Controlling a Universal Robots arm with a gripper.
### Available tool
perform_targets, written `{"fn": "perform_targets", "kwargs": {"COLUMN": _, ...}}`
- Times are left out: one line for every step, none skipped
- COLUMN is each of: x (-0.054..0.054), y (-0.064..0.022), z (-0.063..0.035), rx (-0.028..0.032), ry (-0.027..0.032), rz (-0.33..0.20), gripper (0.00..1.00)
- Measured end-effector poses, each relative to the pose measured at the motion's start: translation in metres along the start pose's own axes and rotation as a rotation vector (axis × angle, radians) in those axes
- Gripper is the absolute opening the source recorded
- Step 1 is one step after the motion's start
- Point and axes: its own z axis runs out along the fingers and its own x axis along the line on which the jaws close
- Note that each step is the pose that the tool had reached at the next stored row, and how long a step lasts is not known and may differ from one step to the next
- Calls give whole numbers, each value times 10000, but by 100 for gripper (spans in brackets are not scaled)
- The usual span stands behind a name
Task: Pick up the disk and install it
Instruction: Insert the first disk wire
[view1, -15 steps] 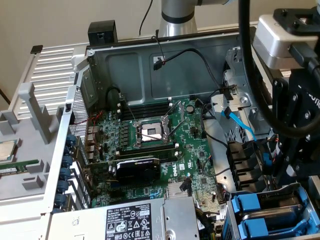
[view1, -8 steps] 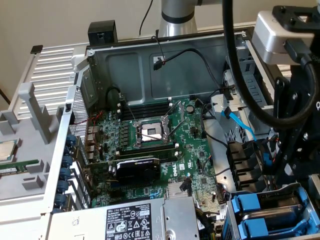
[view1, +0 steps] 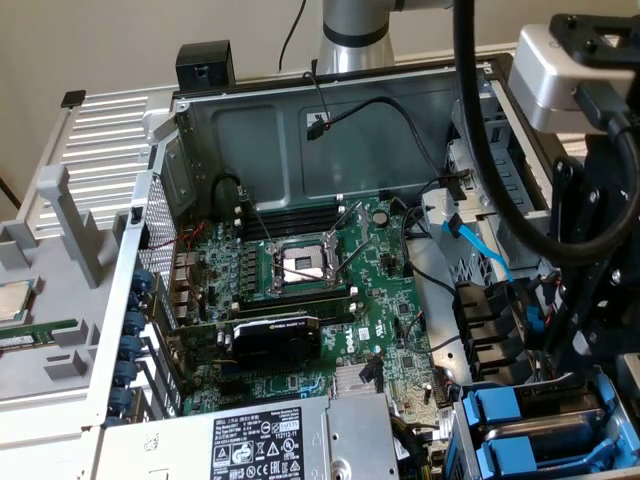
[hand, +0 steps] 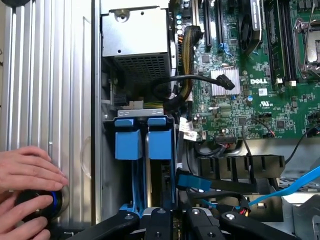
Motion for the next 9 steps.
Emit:
{"fn": "perform_targets", "kwargs": {"x": 7, "y": -1, "z": 3, "rx": 0, "ry": -8, "rz": 0, "gripper": 17}}
{"fn": "perform_targets", "kwargs": {"x": 10, "y": -1, "z": 4, "rx": 11, "ry": -15, "rz": 0, "gripper": 17}}
{"fn": "perform_targets", "kwargs": {"x": 11, "y": -1, "z": 5, "rx": 28, "ry": -27, "rz": 0, "gripper": 17}}
{"fn": "perform_targets", "kwargs": {"x": 13, "y": 0, "z": 7, "rx": 42, "ry": -65, "rz": -4, "gripper": 17}}
{"fn": "perform_targets", "kwargs": {"x": 14, "y": 4, "z": 10, "rx": 59, "ry": -117, "rz": -6, "gripper": 17}}
{"fn": "perform_targets", "kwargs": {"x": 14, "y": 12, "z": 12, "rx": 68, "ry": -139, "rz": -2, "gripper": 17}}
{"fn": "perform_targets", "kwargs": {"x": 15, "y": 20, "z": 16, "rx": 71, "ry": -151, "rz": -3, "gripper": 17}}
{"fn": "perform_targets", "kwargs": {"x": 17, "y": 27, "z": 18, "rx": 74, "ry": -155, "rz": -3, "gripper": 17}}
{"fn": "perform_targets", "kwargs": {"x": 22, "y": 29, "z": 19, "rx": 77, "ry": -157, "rz": -2, "gripper": 17}}
